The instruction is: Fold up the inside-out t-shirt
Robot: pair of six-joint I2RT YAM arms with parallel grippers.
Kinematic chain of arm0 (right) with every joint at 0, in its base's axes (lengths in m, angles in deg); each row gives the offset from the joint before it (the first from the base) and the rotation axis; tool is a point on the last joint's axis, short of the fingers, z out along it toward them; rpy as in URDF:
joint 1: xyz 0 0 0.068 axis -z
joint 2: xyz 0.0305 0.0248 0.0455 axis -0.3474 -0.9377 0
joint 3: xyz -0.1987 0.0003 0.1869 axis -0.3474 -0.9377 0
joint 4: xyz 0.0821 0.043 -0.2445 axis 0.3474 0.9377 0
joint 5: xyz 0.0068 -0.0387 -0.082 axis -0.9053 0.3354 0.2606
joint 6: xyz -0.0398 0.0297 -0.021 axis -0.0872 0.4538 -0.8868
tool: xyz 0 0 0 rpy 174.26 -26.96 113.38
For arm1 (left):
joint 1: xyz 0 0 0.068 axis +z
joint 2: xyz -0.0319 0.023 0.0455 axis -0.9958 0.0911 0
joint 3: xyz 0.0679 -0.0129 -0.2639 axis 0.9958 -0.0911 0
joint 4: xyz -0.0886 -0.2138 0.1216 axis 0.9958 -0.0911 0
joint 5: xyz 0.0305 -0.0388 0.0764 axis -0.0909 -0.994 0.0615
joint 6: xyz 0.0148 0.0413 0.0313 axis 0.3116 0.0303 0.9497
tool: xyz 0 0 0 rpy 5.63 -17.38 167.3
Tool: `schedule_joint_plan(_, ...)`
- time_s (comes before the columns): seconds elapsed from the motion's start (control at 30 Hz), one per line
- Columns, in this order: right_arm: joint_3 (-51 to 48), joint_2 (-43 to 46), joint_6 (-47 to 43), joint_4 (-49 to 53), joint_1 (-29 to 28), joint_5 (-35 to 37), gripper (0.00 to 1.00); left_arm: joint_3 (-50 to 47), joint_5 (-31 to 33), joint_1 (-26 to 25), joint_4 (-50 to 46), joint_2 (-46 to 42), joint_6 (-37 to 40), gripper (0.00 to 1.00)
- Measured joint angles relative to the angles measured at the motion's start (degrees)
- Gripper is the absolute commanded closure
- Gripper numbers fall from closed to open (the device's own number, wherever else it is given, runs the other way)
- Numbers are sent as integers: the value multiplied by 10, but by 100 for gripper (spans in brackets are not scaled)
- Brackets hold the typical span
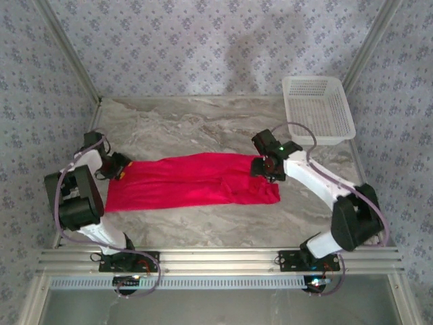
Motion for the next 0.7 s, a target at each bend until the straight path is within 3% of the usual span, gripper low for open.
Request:
schedule_joint_plan(0.1,-17,17,14,-36,-33,-28,40,-11,2,-40,-1,-47,0,52)
schedule_joint_plan(0.23,-58,-24,31,-98,-63,-87,52,-58,-18,-67,12,-87,-7,51)
schedule_joint_plan(0.47,-118,-90,55,-157,-65,-125,55,-103,-32,-48,14,-51,-9,51)
schedule_joint_plan(0.7,-168,-50,86,-159,-40,-124,51,-104,-70,12,21,-27,2,50)
